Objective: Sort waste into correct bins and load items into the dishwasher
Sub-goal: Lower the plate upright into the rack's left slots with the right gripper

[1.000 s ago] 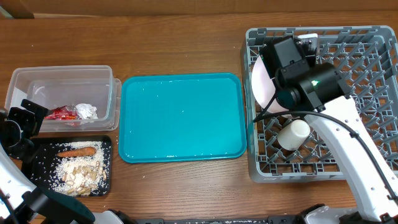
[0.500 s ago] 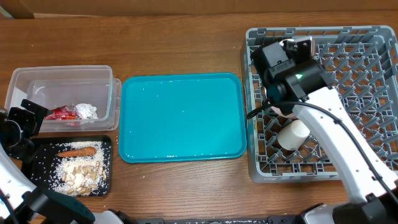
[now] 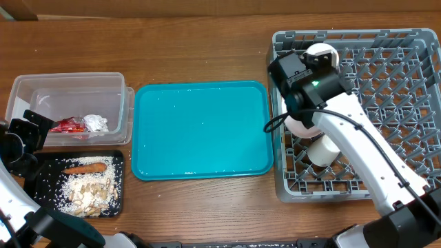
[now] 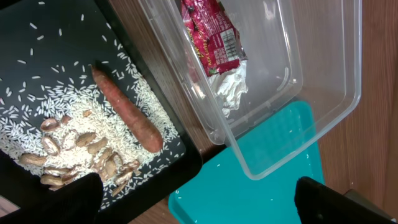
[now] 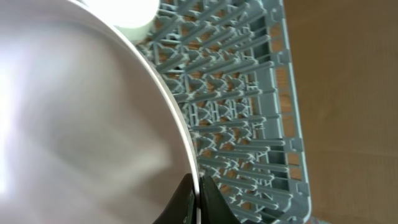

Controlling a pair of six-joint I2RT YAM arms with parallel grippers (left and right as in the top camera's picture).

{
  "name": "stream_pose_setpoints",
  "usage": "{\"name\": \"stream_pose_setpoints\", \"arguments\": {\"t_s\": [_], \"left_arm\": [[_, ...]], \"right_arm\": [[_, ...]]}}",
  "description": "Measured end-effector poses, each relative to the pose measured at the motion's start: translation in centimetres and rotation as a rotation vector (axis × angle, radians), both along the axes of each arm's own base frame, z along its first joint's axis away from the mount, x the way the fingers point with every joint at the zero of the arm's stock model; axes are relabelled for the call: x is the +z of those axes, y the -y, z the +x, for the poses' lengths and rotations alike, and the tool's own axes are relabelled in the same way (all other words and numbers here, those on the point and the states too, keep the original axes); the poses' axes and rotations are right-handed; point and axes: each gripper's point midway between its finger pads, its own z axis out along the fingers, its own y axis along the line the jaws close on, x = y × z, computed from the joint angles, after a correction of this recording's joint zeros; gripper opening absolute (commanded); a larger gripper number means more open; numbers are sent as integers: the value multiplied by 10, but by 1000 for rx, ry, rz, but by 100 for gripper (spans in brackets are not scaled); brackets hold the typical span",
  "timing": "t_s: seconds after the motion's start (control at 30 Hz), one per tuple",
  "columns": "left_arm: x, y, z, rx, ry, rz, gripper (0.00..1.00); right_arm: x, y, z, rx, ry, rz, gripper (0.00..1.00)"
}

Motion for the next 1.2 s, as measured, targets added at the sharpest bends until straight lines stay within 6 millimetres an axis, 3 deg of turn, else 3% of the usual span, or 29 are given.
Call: {"name": "stream_pose_setpoints", "arguments": {"t_s": [0.07,0.2,0.27,0.33,0.73,0.93,1.07,1.2], "left_arm": [[0,0,0,0,0,0,100],[0,0,0,0,0,0,100],[0,0,0,0,0,0,100],[0,0,0,0,0,0,100],[0,0,0,0,0,0,100],[0,0,0,0,0,0,100],[0,0,0,0,0,0,100],[0,0,0,0,0,0,100]], "right_arm": [[-1,-7,-1,19,-2,4,6],[-4,-21,-3,49,-5,31,22],[-6,-29,-5,64,-13,54,37],[-9,-35,-7,78,-28,73,58],[-11,-50,-12,71,-34,206,98],[30,-58,-11,80,103,415,100],[65,-35,-13,36,231,512,100],[84,-10,-22,-16,299,539,100]]}}
